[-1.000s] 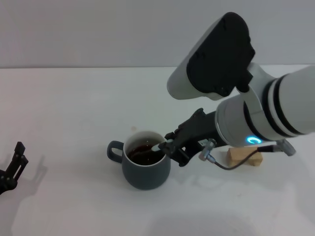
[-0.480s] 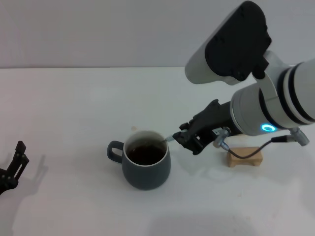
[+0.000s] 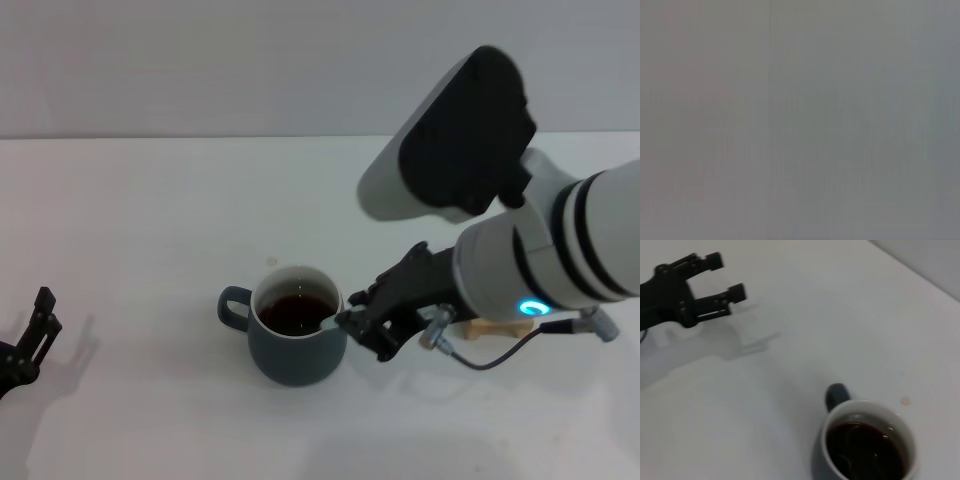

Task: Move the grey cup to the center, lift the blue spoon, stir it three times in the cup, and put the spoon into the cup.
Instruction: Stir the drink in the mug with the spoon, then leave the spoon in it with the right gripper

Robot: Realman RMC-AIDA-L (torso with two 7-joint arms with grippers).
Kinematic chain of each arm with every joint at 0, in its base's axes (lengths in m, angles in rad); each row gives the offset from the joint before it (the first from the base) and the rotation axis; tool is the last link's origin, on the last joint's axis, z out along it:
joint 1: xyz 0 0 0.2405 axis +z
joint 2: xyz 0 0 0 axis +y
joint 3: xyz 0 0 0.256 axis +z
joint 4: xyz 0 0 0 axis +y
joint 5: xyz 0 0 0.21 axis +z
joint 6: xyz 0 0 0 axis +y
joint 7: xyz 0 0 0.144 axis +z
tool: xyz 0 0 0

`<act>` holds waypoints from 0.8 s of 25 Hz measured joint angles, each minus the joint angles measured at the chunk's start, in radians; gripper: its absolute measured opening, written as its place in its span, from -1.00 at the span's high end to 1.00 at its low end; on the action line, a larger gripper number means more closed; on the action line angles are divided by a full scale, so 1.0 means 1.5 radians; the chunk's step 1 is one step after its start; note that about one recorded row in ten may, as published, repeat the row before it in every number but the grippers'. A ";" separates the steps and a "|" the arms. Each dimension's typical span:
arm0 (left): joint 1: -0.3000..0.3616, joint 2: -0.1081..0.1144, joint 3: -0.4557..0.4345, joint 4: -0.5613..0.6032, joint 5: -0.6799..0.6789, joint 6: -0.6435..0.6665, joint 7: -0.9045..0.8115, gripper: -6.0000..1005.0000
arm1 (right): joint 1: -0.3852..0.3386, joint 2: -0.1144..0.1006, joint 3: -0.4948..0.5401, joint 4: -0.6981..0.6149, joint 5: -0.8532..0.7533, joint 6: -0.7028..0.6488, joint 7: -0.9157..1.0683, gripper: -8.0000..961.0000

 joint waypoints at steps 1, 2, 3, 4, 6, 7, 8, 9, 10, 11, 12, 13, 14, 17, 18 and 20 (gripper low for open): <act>0.000 0.000 0.000 0.000 0.000 0.000 0.000 -0.71 | 0.003 0.001 -0.010 0.001 0.000 -0.005 0.005 0.64; 0.000 0.000 0.000 0.000 0.000 0.000 -0.001 -0.71 | 0.003 0.001 -0.010 0.001 0.000 -0.005 0.005 0.64; 0.000 0.001 0.000 0.000 0.000 0.001 -0.002 -0.71 | 0.006 0.001 -0.012 -0.002 0.000 -0.009 0.005 0.64; 0.000 0.001 0.000 0.001 0.000 0.002 -0.003 -0.71 | 0.010 0.002 -0.013 -0.005 0.001 -0.013 0.005 0.64; 0.000 0.001 0.000 0.001 0.000 0.004 -0.005 -0.71 | 0.026 0.002 -0.012 -0.023 0.001 -0.031 0.006 0.64; 0.000 0.001 0.000 0.001 0.000 0.004 -0.005 -0.71 | 0.026 0.002 -0.012 -0.023 0.001 -0.031 0.006 0.64; 0.000 0.001 0.000 0.001 0.000 0.004 -0.005 -0.71 | 0.032 0.002 -0.010 -0.031 0.001 -0.037 0.006 0.64; -0.001 0.002 0.000 0.001 0.000 0.005 -0.005 -0.71 | 0.038 0.001 -0.008 -0.039 0.002 -0.043 0.006 0.64; -0.002 0.002 0.000 0.001 0.000 0.005 -0.005 -0.71 | 0.043 0.001 -0.006 -0.048 0.002 -0.048 0.006 0.64; -0.002 0.002 -0.001 0.001 0.000 0.005 -0.005 -0.71 | 0.050 0.000 -0.004 -0.059 0.002 -0.054 0.004 0.64; -0.002 0.002 -0.001 0.001 0.000 0.005 -0.005 -0.71 | 0.056 0.000 -0.004 -0.069 0.002 -0.061 0.002 0.64; -0.003 0.002 -0.001 0.001 0.000 0.005 -0.006 -0.71 | 0.061 -0.001 -0.004 -0.078 0.002 -0.066 0.000 0.64; -0.003 0.002 -0.002 0.001 0.000 0.005 -0.006 -0.71 | 0.064 -0.001 -0.004 -0.084 0.002 -0.068 -0.001 0.64; -0.003 0.002 -0.003 0.002 0.000 0.003 -0.006 -0.71 | 0.071 -0.001 -0.008 -0.095 0.002 -0.068 -0.002 0.64; -0.003 0.002 -0.003 0.002 0.000 0.003 -0.006 -0.71 | 0.071 -0.001 -0.009 -0.093 0.002 -0.066 -0.002 0.64; -0.003 0.002 -0.004 0.002 -0.001 0.001 -0.006 -0.71 | 0.068 -0.001 -0.013 -0.079 0.000 -0.059 -0.002 0.63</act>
